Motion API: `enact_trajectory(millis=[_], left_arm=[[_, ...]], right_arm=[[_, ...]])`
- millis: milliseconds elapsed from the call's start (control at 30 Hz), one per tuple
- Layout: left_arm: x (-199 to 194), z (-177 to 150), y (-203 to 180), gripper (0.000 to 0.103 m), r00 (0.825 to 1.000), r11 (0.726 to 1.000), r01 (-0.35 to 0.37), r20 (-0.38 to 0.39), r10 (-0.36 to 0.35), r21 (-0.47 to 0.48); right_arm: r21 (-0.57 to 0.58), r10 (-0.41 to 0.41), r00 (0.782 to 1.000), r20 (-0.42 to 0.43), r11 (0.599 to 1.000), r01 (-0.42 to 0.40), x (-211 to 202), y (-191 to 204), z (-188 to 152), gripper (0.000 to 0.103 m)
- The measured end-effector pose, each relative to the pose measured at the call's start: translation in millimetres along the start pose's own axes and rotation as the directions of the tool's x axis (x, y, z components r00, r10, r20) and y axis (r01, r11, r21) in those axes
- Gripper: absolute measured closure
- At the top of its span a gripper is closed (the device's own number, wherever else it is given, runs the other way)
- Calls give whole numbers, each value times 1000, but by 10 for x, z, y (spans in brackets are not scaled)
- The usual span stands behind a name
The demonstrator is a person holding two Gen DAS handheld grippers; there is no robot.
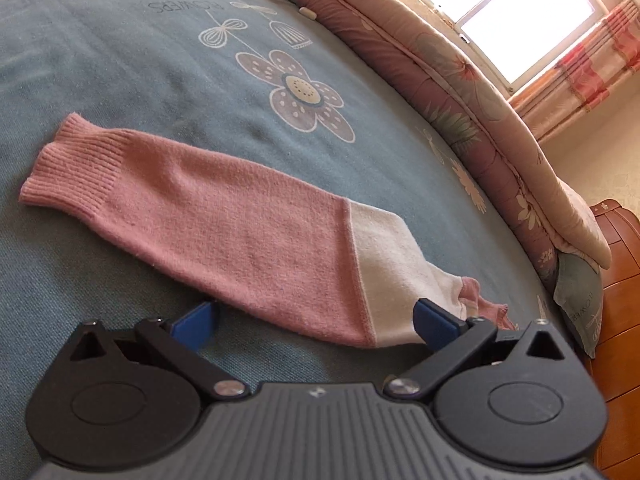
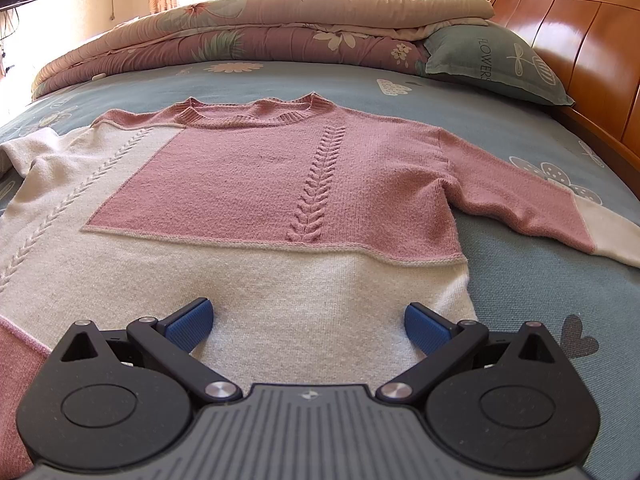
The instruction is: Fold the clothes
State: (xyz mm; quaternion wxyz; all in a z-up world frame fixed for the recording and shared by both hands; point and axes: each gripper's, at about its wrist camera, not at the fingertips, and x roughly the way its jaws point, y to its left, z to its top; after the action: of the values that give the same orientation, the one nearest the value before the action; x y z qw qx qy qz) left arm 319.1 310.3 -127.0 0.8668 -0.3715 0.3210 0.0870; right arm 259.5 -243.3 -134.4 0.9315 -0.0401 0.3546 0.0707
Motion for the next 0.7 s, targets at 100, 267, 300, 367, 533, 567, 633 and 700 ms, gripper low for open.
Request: enact_trajectory(millis=[100, 267, 300, 367, 533, 567, 633, 700], left_arm=[[6, -2, 58, 1, 996, 1000, 14, 94, -13, -5], [-33, 18, 123, 1, 967, 995, -98, 240, 87, 34], [-24, 32, 175, 1, 967, 997, -80, 245, 73, 18], [6, 81, 233, 1, 968, 999, -40, 247, 41, -11], [124, 205, 322, 1, 960, 992, 79, 276, -47, -103], [128, 216, 337, 1, 957, 989, 93, 286, -57, -115], [84, 211, 403, 1, 944, 979, 140, 320, -87, -147], [5, 230, 482, 1, 930, 970, 171, 354, -101, -174]], right_arm=[[1, 1, 1000, 1, 1000, -1, -1, -1, -2, 0], [2, 2, 1000, 1, 1000, -2, 1, -2, 3, 0], [2, 2, 1000, 1, 1000, -2, 1, -1, 3, 0], [1, 2, 1000, 1, 1000, -2, 2, 0, 3, 0], [2, 3, 1000, 1, 1000, -3, 4, 0, 4, 0], [2, 3, 1000, 2, 1000, -3, 4, -1, 4, 0], [2, 3, 1000, 2, 1000, -3, 4, -1, 4, 0], [2, 3, 1000, 2, 1000, -4, 3, -2, 4, 0]])
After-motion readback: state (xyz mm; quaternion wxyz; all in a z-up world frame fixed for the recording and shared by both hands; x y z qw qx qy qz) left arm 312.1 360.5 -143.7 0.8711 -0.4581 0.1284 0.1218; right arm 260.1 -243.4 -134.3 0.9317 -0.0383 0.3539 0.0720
